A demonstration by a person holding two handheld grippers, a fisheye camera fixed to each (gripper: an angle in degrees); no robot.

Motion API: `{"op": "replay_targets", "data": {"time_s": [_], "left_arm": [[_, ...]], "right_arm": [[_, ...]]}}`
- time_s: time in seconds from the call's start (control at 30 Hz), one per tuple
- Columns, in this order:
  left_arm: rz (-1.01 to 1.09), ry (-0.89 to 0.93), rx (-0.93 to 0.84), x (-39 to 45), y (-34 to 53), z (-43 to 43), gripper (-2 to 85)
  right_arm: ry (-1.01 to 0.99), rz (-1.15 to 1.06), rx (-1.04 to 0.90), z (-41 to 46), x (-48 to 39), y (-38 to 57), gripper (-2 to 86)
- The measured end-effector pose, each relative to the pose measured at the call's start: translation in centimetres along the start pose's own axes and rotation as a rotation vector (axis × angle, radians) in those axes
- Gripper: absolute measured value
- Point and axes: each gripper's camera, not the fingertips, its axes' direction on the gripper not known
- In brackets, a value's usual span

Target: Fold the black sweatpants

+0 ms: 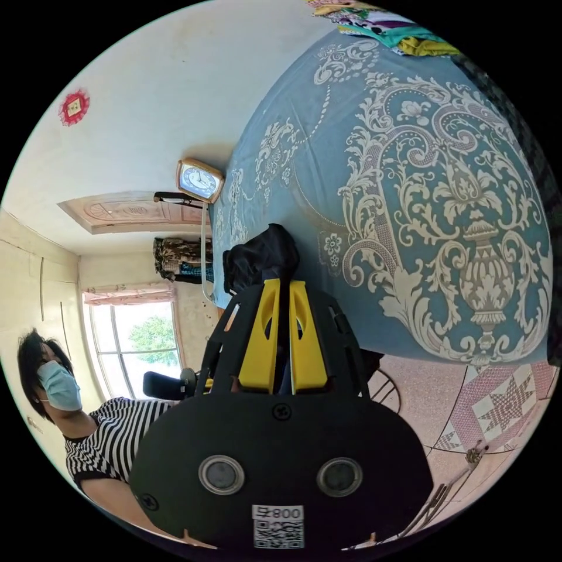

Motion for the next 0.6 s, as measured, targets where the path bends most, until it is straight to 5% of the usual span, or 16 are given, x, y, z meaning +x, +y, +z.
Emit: {"op": "replay_targets", "data": {"time_s": [0.6], "left_arm": [[-0.586, 0.229, 0.578, -24.3, 20.9, -15.3, 3.0]], "right_arm": [[-0.197, -0.367, -0.134, 15.7, -18.4, -4.5, 2.5]]}}
